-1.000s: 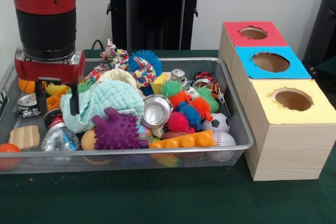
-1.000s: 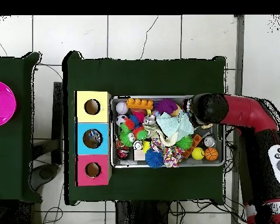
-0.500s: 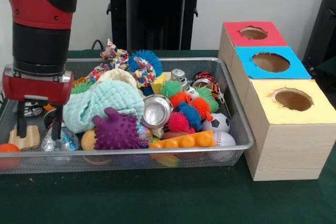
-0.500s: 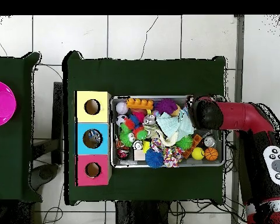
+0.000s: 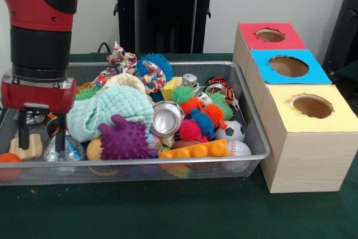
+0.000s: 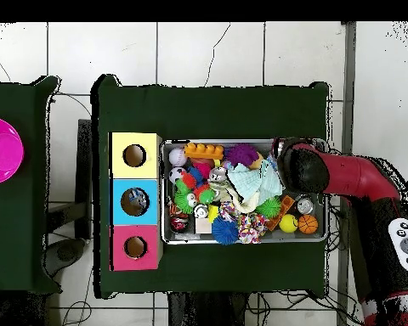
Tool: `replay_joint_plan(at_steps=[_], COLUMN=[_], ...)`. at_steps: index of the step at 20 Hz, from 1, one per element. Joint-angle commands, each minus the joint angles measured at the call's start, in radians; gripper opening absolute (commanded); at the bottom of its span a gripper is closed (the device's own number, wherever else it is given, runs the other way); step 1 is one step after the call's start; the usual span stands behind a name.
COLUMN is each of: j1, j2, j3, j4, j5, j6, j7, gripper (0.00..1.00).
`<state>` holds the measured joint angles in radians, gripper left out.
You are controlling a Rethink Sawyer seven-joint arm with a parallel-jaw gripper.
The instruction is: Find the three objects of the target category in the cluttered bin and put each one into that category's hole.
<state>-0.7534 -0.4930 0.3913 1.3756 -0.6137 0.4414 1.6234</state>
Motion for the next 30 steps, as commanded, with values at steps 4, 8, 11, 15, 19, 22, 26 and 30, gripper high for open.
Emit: replay_joint_plan(at_steps=[4, 8, 11, 15, 19, 22, 26, 30], j1=[-0.034, -0.033, -0.012, 0.025, 0.020, 0.016, 0.022, 0.032], j2=[0.082, 0.105, 0.151, 0.190, 0.199, 0.211, 0.215, 0.226], j3=[0.000, -0.007, -0.037, -0.086, -0.080, -0.071, -0.073, -0.075], j4=[0.106, 0.090, 0.039, -0.007, -0.004, -0.011, -0.022, -0.065], j5=[0.082, 0.049, -0.049, -0.126, -0.089, -0.050, -0.023, 0.000], j6=[0.182, 0.133, 0.010, -0.090, -0.046, 0.001, 0.078, 0.152], j7=[-0.003, -0.017, -0.020, 0.018, 0.016, 0.004, -0.014, -0.030], gripper=[1.00, 1.00, 1.00, 1.00, 1.00, 1.00, 0.00, 0.00])
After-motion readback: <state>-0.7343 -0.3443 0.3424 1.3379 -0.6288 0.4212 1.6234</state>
